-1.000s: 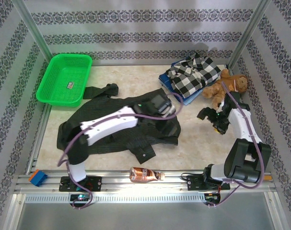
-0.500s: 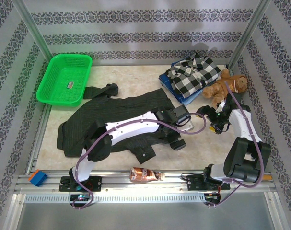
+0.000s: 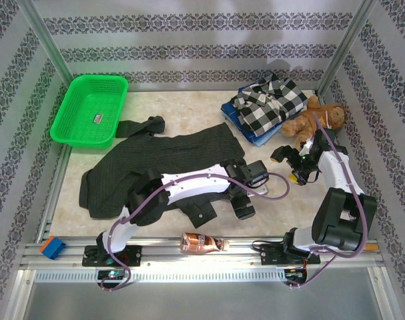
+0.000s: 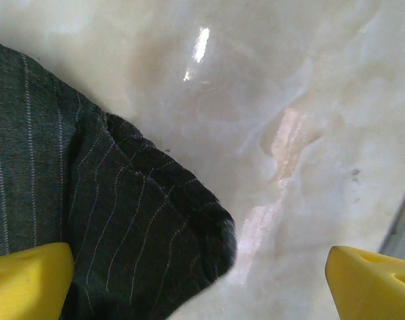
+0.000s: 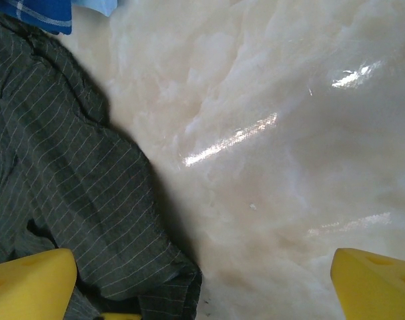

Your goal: Fold and stack the long sleeve shirts

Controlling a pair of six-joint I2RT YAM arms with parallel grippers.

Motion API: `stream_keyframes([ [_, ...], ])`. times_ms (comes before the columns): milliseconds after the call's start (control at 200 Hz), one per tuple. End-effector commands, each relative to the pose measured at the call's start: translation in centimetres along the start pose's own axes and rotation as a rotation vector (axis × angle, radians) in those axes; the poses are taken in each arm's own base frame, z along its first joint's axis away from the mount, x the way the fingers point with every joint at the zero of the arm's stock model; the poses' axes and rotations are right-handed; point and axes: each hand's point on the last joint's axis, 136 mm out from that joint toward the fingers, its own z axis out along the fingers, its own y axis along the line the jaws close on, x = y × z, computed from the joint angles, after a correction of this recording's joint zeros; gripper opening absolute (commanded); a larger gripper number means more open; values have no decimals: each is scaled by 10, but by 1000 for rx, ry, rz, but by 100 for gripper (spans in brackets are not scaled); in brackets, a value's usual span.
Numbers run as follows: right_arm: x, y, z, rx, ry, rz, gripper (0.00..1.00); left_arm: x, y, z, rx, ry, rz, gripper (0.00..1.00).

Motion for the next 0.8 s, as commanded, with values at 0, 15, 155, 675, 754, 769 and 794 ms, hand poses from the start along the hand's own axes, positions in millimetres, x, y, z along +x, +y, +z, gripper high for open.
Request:
stream_keyframes([
  [0, 0, 8, -3, -50, -10, 16, 98, 1, 9, 13, -58, 30, 26, 92],
  [15, 0, 8, -3, -52, -10, 17, 98, 0, 12, 13, -70, 24, 21, 90],
  [155, 6, 6, -3, -54, -9, 23, 98, -12, 33, 13, -138, -26, -29, 60],
  [675, 64, 7, 27, -130, 128, 71, 97, -23, 66, -59, -212, -275, -227, 0],
  [754, 82, 12, 35, -121, 172, 55, 95, -23, 73, -76, -204, -342, -290, 0],
  [769, 84, 12, 36, -118, 178, 57, 95, -23, 74, -80, -202, -358, -302, 0],
  [794, 88, 13, 37, -114, 185, 58, 94, -22, 76, -84, -197, -376, -318, 0],
])
